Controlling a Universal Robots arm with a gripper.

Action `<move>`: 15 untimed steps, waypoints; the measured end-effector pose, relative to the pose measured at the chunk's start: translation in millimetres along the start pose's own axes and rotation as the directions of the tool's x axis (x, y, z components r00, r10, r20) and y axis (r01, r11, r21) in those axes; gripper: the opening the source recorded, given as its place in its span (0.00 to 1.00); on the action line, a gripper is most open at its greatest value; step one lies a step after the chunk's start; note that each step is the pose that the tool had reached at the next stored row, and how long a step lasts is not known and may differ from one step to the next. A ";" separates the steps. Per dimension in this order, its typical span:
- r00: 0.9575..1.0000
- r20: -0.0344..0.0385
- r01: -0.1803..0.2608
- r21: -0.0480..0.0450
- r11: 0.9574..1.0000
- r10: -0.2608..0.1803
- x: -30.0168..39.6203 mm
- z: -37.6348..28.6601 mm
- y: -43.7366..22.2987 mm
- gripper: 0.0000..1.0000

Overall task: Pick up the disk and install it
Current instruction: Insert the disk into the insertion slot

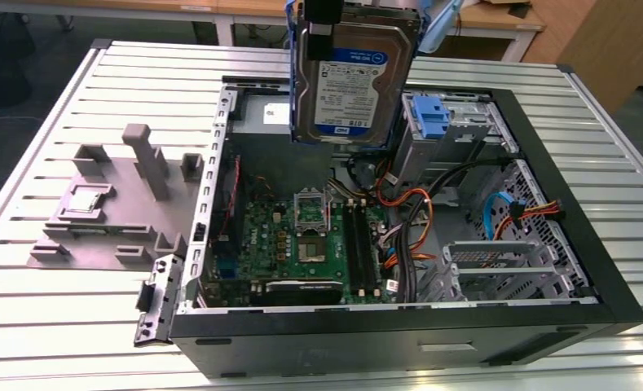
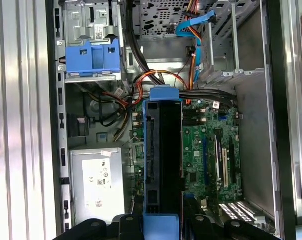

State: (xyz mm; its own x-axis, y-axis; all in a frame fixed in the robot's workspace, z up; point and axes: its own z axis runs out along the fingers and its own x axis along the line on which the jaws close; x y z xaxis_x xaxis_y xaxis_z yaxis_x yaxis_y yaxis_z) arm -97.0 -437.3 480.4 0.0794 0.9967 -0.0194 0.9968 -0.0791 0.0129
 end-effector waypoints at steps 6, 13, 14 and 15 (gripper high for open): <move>1.000 0.000 0.000 0.000 1.000 0.000 -2.7 0.1 0.2 0.37; 1.000 0.001 0.000 0.000 1.000 0.000 -19.7 0.6 1.6 0.37; 1.000 0.002 0.000 0.000 1.000 0.000 -23.0 0.7 1.8 0.37; 1.000 0.002 0.000 0.000 1.000 0.000 -25.5 0.8 2.0 0.37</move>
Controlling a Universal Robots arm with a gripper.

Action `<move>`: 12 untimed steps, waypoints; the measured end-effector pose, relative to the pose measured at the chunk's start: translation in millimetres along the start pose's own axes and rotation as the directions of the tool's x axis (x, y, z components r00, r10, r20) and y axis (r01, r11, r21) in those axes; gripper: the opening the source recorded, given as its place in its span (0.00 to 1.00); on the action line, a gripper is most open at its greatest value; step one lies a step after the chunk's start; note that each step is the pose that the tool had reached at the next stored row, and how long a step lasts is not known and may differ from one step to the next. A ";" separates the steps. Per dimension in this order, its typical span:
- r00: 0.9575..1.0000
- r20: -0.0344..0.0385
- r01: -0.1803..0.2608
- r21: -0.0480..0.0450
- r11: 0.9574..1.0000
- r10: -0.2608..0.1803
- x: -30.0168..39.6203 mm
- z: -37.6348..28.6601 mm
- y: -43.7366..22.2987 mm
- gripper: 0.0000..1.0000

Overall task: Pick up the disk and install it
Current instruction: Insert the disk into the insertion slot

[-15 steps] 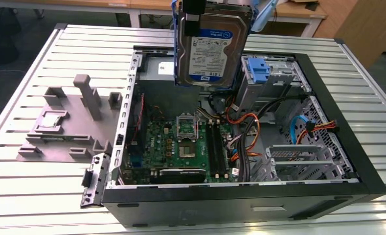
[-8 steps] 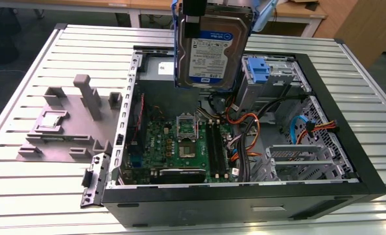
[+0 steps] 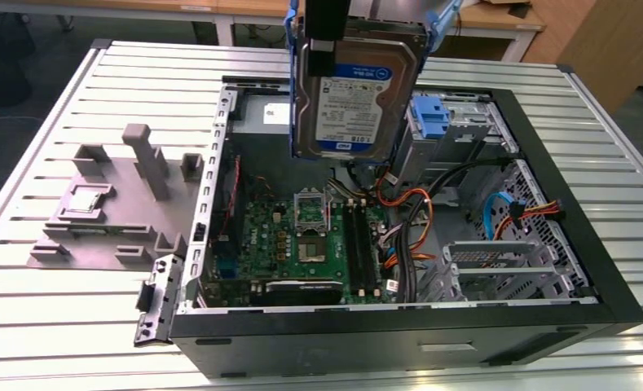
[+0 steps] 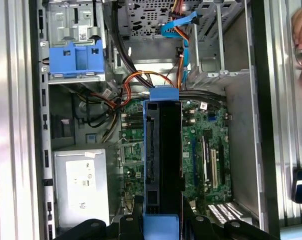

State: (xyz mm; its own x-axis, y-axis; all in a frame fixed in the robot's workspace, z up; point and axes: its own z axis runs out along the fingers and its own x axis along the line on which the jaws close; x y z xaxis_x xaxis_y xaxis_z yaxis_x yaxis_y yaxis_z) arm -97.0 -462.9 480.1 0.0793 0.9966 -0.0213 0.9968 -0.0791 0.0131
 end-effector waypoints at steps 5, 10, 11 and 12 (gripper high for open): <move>1.000 0.004 0.000 0.000 1.000 0.000 -8.8 0.3 0.9 0.37; 1.000 0.004 0.000 0.000 1.000 0.000 -9.6 0.8 4.0 0.37; 1.000 0.004 0.000 0.000 1.000 0.000 -9.6 0.8 4.6 0.37; 1.000 0.004 0.000 0.000 1.000 0.000 -9.5 0.9 5.2 0.37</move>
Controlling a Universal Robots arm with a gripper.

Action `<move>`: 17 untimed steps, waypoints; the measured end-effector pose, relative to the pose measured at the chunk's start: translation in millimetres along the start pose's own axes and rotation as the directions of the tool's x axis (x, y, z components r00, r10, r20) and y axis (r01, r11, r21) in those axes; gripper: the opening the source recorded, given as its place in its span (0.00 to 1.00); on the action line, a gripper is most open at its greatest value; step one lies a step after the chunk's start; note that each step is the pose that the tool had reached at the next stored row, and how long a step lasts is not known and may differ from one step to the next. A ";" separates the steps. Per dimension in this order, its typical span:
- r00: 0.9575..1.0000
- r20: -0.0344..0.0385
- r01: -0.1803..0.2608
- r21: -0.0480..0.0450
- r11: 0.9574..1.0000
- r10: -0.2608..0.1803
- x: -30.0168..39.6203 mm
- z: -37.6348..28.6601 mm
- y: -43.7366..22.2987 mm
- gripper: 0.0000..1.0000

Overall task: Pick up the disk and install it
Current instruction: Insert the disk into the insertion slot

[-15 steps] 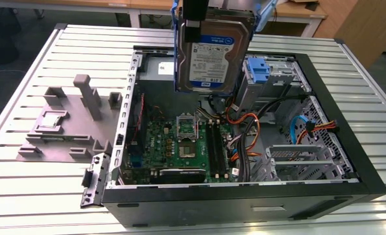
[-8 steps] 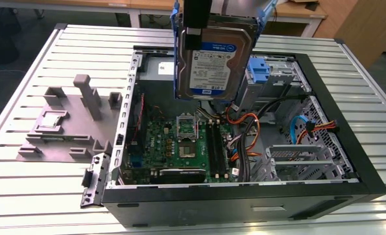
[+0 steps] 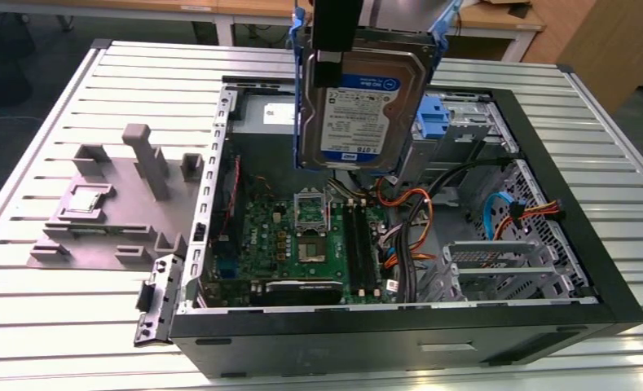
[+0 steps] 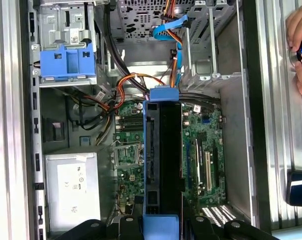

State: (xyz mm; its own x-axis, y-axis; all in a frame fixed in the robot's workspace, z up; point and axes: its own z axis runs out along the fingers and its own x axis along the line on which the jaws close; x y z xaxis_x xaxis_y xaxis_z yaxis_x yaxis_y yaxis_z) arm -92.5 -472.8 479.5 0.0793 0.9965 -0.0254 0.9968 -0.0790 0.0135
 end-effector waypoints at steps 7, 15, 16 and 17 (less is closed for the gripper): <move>1.000 0.001 0.000 0.000 1.000 0.000 0.3 1.8 5.5 0.37; 1.000 -0.022 0.000 0.002 1.000 0.000 -11.8 3.6 7.7 0.37; 1.000 -0.025 0.000 0.003 1.000 0.000 -12.5 3.7 8.3 0.37; 1.000 -0.025 0.000 0.003 1.000 0.000 -13.3 3.8 8.8 0.37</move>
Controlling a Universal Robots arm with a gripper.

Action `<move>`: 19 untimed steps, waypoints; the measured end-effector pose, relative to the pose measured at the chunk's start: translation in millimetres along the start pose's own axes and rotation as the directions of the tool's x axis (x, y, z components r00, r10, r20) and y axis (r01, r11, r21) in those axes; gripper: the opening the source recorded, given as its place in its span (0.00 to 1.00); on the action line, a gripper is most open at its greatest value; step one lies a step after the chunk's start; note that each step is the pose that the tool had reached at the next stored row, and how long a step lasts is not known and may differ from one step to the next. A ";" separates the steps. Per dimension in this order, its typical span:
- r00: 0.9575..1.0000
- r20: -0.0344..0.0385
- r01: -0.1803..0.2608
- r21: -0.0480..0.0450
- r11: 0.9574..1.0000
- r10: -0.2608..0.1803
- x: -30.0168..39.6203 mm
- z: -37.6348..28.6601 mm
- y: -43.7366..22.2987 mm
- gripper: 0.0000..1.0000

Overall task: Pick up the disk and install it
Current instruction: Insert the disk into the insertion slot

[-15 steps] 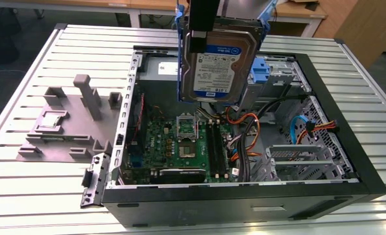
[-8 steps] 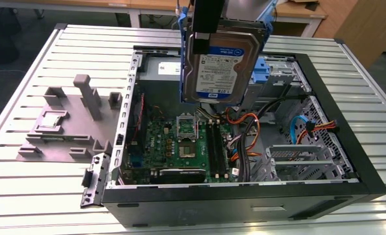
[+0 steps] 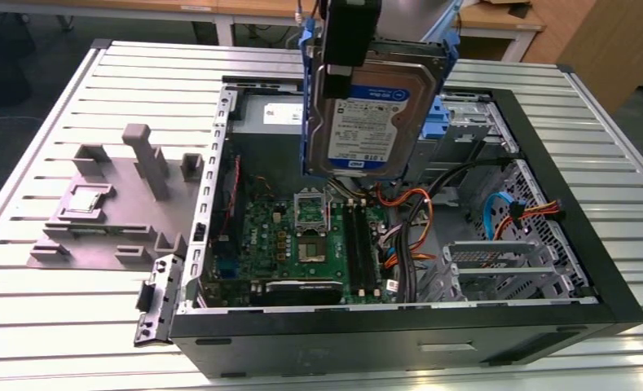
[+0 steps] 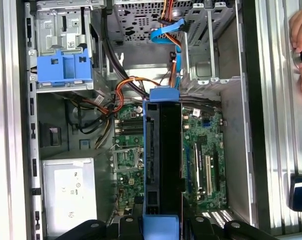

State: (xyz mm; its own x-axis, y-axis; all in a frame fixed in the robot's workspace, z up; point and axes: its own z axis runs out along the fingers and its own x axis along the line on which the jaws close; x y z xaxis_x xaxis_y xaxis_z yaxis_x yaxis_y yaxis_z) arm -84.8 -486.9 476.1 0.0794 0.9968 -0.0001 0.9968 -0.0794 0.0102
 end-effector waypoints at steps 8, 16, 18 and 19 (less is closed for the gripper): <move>1.000 0.000 0.000 0.001 1.000 0.000 -10.9 0.3 3.8 0.37; 1.000 0.000 0.000 0.003 1.000 0.000 -17.8 0.9 10.9 0.37; 1.000 0.000 0.000 0.003 1.000 0.000 -17.9 1.0 14.9 0.37; 1.000 0.000 0.000 0.003 1.000 0.000 -17.7 1.0 16.9 0.37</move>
State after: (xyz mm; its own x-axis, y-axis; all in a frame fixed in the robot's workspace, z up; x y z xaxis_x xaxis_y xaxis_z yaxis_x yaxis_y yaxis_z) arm -69.3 -505.9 475.3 0.0793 0.9969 -0.0004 0.9968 -0.0793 0.0067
